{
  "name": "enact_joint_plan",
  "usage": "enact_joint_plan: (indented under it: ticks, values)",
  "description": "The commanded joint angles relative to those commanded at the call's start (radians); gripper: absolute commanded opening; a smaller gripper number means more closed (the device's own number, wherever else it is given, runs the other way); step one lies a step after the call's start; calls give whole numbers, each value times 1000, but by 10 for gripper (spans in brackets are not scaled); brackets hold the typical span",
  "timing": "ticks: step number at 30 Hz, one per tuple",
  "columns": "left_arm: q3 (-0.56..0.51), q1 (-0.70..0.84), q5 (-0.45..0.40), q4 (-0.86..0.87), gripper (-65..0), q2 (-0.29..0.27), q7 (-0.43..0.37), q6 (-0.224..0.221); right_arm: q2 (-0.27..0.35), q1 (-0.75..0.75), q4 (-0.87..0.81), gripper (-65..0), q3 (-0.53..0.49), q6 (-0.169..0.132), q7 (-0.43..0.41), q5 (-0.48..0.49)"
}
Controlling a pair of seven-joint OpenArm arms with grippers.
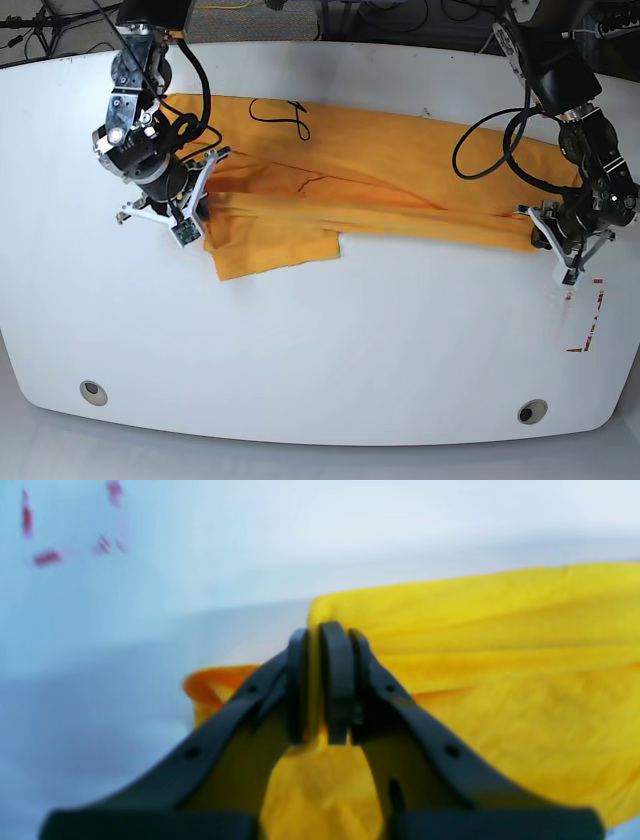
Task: Fold the T-shirt properly
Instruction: 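Pull both grippers apart, stretching the shirt lengthwise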
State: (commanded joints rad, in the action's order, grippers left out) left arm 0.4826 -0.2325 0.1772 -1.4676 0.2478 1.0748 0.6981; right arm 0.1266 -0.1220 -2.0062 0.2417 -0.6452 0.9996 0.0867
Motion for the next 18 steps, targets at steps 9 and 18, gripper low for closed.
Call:
enact_joint_plan:
  ticks: [9,18]
  values:
    - [0,74,2,-3,-601,37,0,0,-48,-104,-12,-629,38,-2,0,0]
    - [2,115,2,-20,-601,57,-2,0,-71,-172,-21,-629,37,-2,0,0]
